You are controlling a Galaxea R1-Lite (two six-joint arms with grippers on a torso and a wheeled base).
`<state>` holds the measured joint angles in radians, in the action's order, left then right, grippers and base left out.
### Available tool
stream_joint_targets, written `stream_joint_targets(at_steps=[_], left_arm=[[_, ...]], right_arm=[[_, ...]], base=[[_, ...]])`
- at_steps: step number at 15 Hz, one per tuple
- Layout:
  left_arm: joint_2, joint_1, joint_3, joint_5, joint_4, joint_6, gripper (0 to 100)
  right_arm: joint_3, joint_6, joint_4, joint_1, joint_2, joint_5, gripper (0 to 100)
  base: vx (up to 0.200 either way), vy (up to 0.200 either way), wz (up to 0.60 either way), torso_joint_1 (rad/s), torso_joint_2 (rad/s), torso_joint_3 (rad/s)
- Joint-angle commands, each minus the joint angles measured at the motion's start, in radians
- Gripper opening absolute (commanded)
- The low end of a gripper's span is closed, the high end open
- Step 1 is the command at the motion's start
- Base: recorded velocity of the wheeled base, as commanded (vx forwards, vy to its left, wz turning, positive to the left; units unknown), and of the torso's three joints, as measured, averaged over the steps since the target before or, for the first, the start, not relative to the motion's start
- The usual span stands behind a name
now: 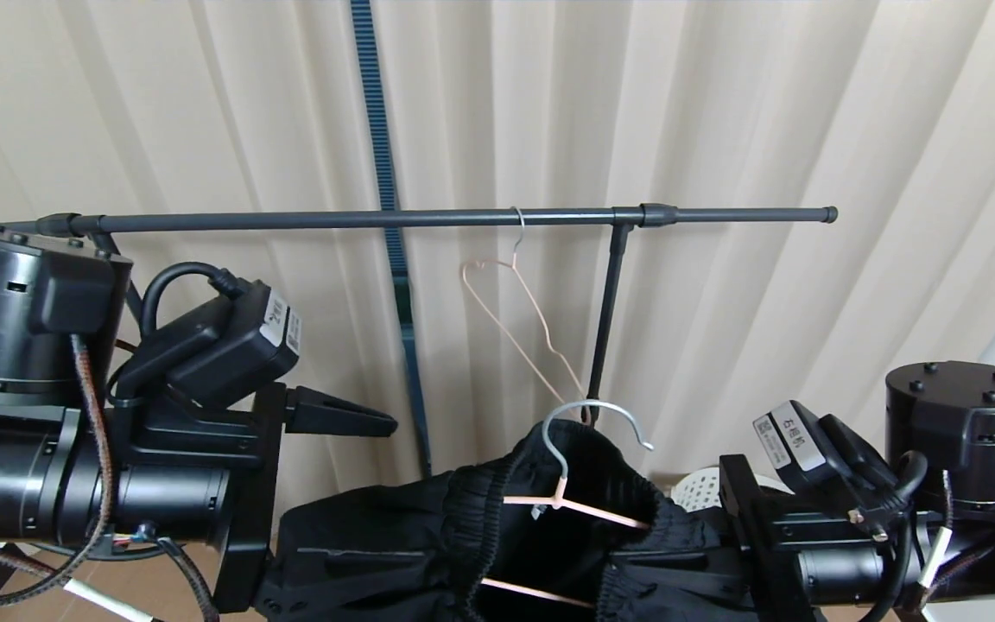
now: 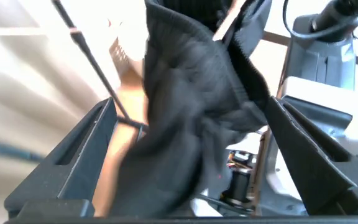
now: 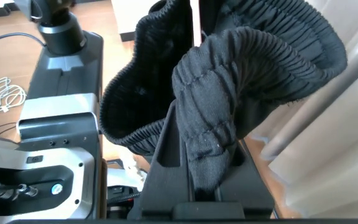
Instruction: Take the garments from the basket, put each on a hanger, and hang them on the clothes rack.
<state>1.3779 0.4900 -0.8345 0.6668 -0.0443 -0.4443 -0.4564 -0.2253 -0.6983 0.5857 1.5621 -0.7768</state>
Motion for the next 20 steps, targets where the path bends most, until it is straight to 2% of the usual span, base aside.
stream_joint_targets(at_steps=[1, 5, 9, 14, 15, 20], left_arm=[[0.076, -0.033, 0.006, 0.057, 0.006, -0.056, 100], [0.130, -0.011, 0.032, 0.062, 0.053, -0.080, 100], [0.178, 0.015, 0.089, 0.059, 0.150, -0.077, 100], [0.191, 0.035, 0.097, 0.051, 0.159, -0.076, 100], [0.191, 0.035, 0.097, 0.051, 0.159, -0.076, 0], [0.162, 0.044, 0.104, 0.019, 0.158, -0.073, 0]], right_arm=[[0.001, 0.000, 0.000, 0.000, -0.004, -0.002, 0], [0.001, 0.000, 0.000, 0.000, -0.007, -0.022, 0], [0.004, 0.001, 0.000, 0.002, -0.017, -0.025, 0], [0.004, 0.003, 0.002, 0.002, -0.043, -0.053, 0], [0.004, 0.003, 0.002, 0.002, -0.043, -0.053, 0], [0.005, 0.001, 0.002, 0.002, -0.043, -0.052, 0]], base=[[0.000, 0.000, 0.00, 0.000, 0.00, 0.000], [0.000, 0.000, 0.00, 0.000, 0.00, 0.000], [0.000, 0.000, 0.00, 0.000, 0.00, 0.000], [0.000, 0.000, 0.00, 0.000, 0.00, 0.000], [0.000, 0.000, 0.00, 0.000, 0.00, 0.000], [0.000, 0.000, 0.00, 0.000, 0.00, 0.000]])
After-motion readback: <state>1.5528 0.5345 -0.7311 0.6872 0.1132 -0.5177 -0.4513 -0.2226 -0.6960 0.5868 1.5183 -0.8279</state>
